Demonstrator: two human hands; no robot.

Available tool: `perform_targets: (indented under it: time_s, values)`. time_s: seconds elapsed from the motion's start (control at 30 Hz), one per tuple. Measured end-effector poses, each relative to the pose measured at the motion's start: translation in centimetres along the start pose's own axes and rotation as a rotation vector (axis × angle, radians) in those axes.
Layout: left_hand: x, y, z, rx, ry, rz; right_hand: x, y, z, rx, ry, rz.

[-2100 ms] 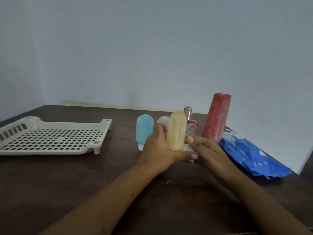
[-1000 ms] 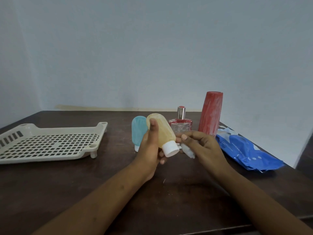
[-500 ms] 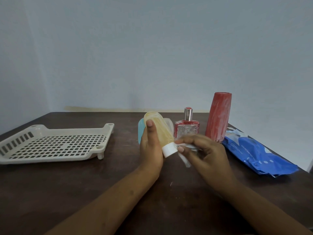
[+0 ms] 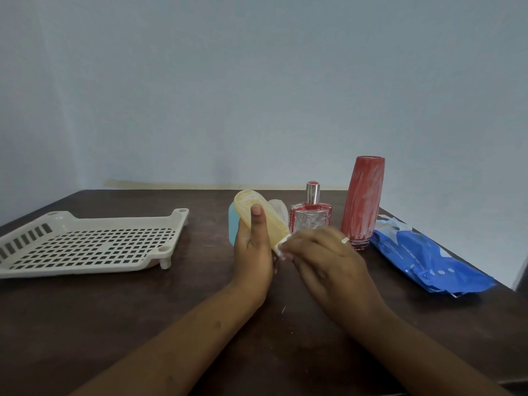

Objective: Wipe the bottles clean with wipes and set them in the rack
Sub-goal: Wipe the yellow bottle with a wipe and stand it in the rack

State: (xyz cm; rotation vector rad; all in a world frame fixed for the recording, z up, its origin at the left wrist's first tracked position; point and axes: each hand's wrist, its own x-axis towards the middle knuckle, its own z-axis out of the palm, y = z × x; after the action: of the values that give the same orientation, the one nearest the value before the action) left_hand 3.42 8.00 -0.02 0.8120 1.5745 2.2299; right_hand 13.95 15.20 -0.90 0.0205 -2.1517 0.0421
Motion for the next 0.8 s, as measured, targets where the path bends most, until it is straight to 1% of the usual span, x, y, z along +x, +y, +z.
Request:
perform_targets:
  time_s: [0.1,0.2,0.33,0.47,0.7,0.8]
  values:
    - [-0.1,0.1,0.0,0.010,-0.049,-0.013,0.3,0.5,-0.1,0.069,0.075,0.183]
    - [-0.2,0.0,0.1,0.013,-0.081,-0.018,0.3,1.3,-0.1,0.282,0.098,0.358]
    - [-0.2,0.2,0.1,0.019,-0.106,-0.027,0.3,1.5,-0.1,0.499,0.120,0.485]
    - [-0.2,0.2,0.3,0.059,-0.113,-0.073,0.4,1.1,-0.4,0.542,0.158,0.457]
    - [-0.1,-0.1,0.1,0.045,-0.129,-0.045,0.1,0.6,-0.5,0.416,0.179,0.285]
    - [-0.1,-0.3,0.1,0.052,-0.150,-0.029,0.2,0.9,-0.4,0.437,0.176,0.316]
